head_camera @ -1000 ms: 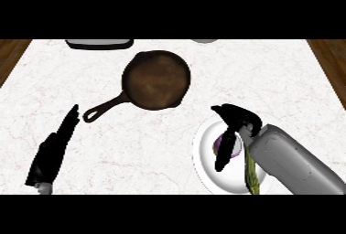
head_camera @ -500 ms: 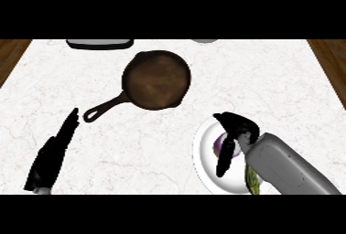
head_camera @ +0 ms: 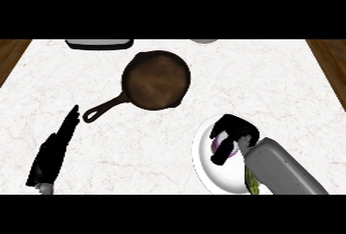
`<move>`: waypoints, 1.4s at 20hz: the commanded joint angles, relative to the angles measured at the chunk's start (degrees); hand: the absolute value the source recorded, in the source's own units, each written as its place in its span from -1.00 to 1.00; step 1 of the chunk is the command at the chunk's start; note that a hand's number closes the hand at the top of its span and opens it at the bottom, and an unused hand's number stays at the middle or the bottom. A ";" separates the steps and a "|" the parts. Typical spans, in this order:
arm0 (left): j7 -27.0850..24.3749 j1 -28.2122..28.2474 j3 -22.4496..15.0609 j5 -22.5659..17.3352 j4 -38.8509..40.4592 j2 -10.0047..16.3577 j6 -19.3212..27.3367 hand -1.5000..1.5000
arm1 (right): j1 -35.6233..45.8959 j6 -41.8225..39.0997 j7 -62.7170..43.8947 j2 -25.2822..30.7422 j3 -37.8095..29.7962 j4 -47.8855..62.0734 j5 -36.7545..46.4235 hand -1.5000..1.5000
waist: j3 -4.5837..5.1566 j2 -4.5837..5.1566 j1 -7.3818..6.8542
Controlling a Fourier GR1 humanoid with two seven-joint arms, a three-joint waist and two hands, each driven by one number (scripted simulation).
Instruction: Pick the can from the plate and place it in the pan
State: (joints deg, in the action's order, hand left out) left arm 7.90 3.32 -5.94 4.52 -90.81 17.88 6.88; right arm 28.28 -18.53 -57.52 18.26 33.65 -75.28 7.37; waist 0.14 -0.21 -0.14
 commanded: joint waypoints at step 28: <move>0.58 2.24 1.69 0.62 -1.36 -0.40 -1.42 0.00 | 5.04 18.98 -27.67 -15.60 -1.58 -8.90 72.58 1.00 | 0.09 -0.69 1.21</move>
State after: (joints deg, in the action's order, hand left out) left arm 8.80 5.60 -3.66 4.79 -92.27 17.78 5.72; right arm 28.09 5.68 -70.97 6.78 32.42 -82.76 69.73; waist 0.36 -1.48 1.82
